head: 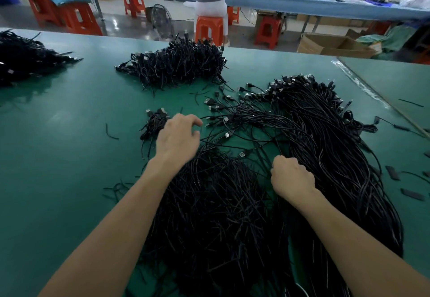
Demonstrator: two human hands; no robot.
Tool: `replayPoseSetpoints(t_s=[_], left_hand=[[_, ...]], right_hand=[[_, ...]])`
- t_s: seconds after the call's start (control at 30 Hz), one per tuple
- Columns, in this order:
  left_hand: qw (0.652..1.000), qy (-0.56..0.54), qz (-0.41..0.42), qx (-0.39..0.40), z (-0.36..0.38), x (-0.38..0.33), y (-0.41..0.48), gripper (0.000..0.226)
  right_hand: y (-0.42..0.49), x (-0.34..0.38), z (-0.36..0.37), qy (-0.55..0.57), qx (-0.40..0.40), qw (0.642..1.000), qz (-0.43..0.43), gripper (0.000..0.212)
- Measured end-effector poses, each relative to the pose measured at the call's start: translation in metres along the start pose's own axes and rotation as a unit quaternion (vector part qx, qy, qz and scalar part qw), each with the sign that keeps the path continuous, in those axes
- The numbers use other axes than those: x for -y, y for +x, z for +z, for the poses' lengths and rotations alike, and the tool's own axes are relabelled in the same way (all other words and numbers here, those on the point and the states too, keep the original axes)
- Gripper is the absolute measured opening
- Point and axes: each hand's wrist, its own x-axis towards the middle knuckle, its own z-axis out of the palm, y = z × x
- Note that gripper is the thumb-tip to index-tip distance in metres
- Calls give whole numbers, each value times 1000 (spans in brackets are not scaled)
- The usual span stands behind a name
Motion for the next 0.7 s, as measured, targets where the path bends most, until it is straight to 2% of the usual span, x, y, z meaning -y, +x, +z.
replayPoseSetpoints(t_s=[0.07, 0.17, 0.2, 0.27, 0.33, 0.37, 0.47, 0.5, 0.53, 0.57, 0.6, 0.63, 0.67, 0.7], left_hand=[[998, -9, 27, 51, 8, -5, -3, 39], [990, -15, 77, 115, 21, -15, -7, 57], [989, -8, 91, 118, 25, -18, -7, 58], [987, 18, 115, 106, 32, -26, -4, 49], [990, 12, 113, 78, 38, -30, 0, 30], [993, -7, 102, 56, 39, -30, 3, 27], [995, -97, 25, -25, 35, -19, 15, 32], [980, -191, -20, -52, 31, -15, 19, 31], [946, -308, -68, -79, 23, -11, 24, 31], [901, -401, -111, -120, 15, -7, 29, 33], [879, -420, -136, -180, 5, -3, 33, 35], [879, -386, -135, -244, -4, 1, 35, 38], [884, -341, -112, -300, -14, 3, 35, 39], [886, -302, -73, -343, -23, 3, 34, 40]], right_hand=[[2, -4, -7, 47, -2, 999, -22, 20], [-6, -9, -29, 174, -10, 978, -117, 15], [-14, -7, -39, 249, 12, 955, -159, 16], [-36, -1, -59, 410, 90, 875, -244, 23], [-59, 3, -74, 495, 140, 802, -303, 24], [-68, 2, -82, 515, 141, 781, -323, 23], [-81, -11, -99, 575, 54, 740, -345, 30], [-80, -17, -103, 612, 6, 722, -322, 35], [-76, -25, -105, 648, -44, 706, -283, 39], [-70, -34, -106, 671, -93, 698, -231, 42], [-63, -43, -106, 674, -139, 704, -174, 44], [-55, -51, -106, 647, -183, 730, -121, 45], [-46, -60, -103, 582, -223, 777, -84, 46], [-38, -69, -98, 479, -244, 841, -65, 47]])
